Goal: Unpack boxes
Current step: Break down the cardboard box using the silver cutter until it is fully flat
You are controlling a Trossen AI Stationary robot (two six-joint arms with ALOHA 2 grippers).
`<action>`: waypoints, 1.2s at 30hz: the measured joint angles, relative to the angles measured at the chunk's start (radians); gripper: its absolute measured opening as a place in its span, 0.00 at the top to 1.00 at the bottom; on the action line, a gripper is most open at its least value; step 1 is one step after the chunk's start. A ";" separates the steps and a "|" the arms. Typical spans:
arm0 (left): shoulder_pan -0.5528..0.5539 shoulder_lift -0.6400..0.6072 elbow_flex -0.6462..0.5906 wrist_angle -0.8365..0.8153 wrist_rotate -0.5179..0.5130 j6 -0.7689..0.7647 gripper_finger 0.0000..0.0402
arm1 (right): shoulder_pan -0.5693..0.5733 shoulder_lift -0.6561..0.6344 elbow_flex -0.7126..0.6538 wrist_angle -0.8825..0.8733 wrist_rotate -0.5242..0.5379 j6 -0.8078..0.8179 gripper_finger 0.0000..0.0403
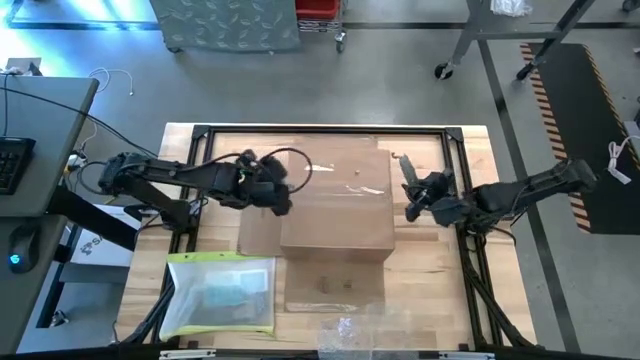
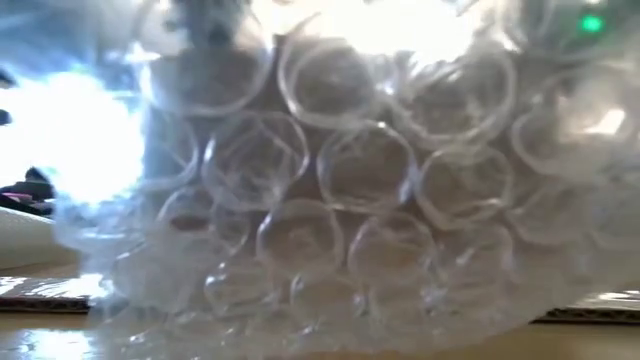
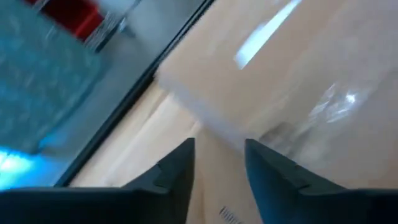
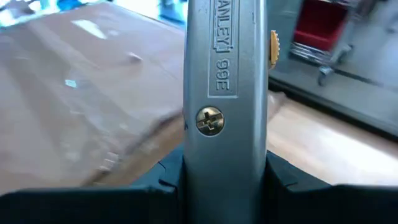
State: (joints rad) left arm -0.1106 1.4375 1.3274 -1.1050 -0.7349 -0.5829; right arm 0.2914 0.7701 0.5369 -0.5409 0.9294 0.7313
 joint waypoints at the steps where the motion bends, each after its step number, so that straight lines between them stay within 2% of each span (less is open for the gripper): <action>1: 0.007 -0.016 -0.048 0.006 -0.004 -0.034 0.74 | -0.007 0.001 -0.035 0.031 0.014 0.025 0.77; 5: 0.034 -0.064 -0.242 0.077 -0.005 -0.139 0.85 | -0.038 0.002 -0.165 0.228 0.030 0.099 0.77; 7: 0.045 -0.080 -0.334 0.214 0.016 -0.131 0.90 | -0.055 0.005 -0.229 0.396 0.012 0.065 0.77; 11: 0.065 -0.079 -0.494 0.623 0.163 -0.014 0.97 | -0.106 0.031 -0.330 0.790 -0.042 -0.092 0.77; 13: 0.069 -0.077 -0.537 0.770 0.199 -0.010 0.99 | -0.132 0.062 -0.343 0.885 -0.051 -0.123 0.77; 15: 0.074 -0.081 -0.552 0.828 0.193 0.005 1.00 | -0.158 0.092 -0.339 0.904 -0.060 -0.107 0.77; 17: 0.071 -0.082 -0.546 0.839 0.168 0.040 1.00 | -0.182 0.126 -0.320 0.910 -0.079 -0.112 0.77; 24: 0.027 -0.144 -0.431 0.562 0.138 0.157 1.00 | -0.264 0.189 -0.171 1.021 -0.206 -0.365 0.77; 30: -0.072 -0.210 -0.329 0.426 -0.062 0.222 1.00 | -0.387 0.233 -0.001 1.021 -0.413 -0.604 0.77; 33: -0.109 -0.236 -0.296 0.447 -0.157 0.246 1.00 | -0.487 0.268 0.095 0.992 -0.476 -0.732 0.77; 36: -0.126 -0.243 -0.297 0.583 -0.155 0.195 1.00 | -0.618 0.329 0.203 0.926 -0.566 -0.821 0.77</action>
State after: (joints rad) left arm -0.2364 1.1947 1.0306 -0.5216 -0.8897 -0.3877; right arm -0.3266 1.0989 0.7397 0.3848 0.3638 -0.0893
